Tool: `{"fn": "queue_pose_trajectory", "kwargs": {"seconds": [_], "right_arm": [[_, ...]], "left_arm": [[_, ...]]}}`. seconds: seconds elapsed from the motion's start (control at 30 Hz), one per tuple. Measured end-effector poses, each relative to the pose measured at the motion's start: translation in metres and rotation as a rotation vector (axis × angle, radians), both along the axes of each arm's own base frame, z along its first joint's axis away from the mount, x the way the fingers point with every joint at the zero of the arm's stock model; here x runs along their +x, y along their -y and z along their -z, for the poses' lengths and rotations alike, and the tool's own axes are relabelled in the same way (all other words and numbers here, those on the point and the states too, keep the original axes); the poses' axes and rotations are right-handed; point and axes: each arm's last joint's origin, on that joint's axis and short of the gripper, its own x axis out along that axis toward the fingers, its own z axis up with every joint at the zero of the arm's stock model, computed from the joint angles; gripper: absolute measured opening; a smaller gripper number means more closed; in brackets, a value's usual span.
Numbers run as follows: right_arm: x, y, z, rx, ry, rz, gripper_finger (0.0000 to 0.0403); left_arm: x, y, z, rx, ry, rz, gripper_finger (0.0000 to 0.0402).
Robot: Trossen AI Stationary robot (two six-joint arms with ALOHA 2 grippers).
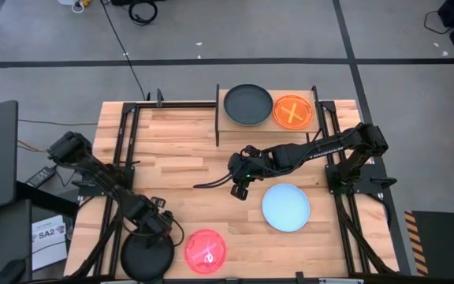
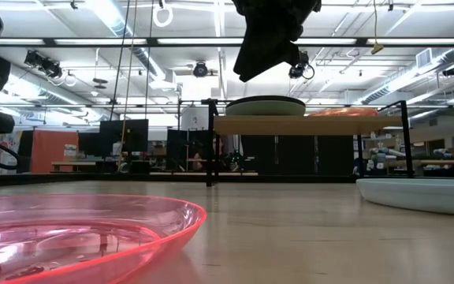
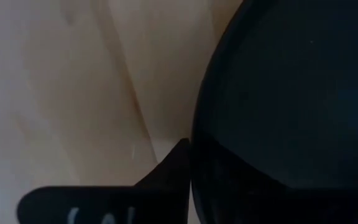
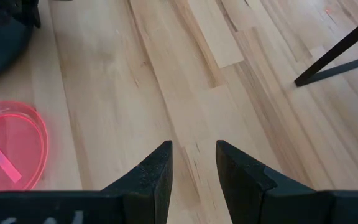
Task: Place and stack plates onto a shelf
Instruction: Stack the black plate on top of the black plate on the shelf
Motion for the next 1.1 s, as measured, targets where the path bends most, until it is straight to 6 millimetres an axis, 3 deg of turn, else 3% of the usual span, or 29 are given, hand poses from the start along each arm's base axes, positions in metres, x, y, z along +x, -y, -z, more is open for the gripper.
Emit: {"fn": "queue_pose_trajectory", "kwargs": {"seconds": [0.6,0.9,1.1], "right_arm": [[0.002,0.0,-0.002,0.005,0.034,0.0,0.0129],[0.011,-0.002,-0.01,0.025,0.153,0.001,0.0129],[0.017,-0.002,-0.017,0.041,0.25,0.002,0.0129]], "left_arm": [[-0.028,-0.025,-0.058,-0.098,0.046,-0.177,0.0034],[-0.037,-0.04,-0.081,-0.105,0.226,-0.357,0.0022],[-0.033,-0.056,-0.087,-0.018,0.359,-0.555,0.0022]]}}
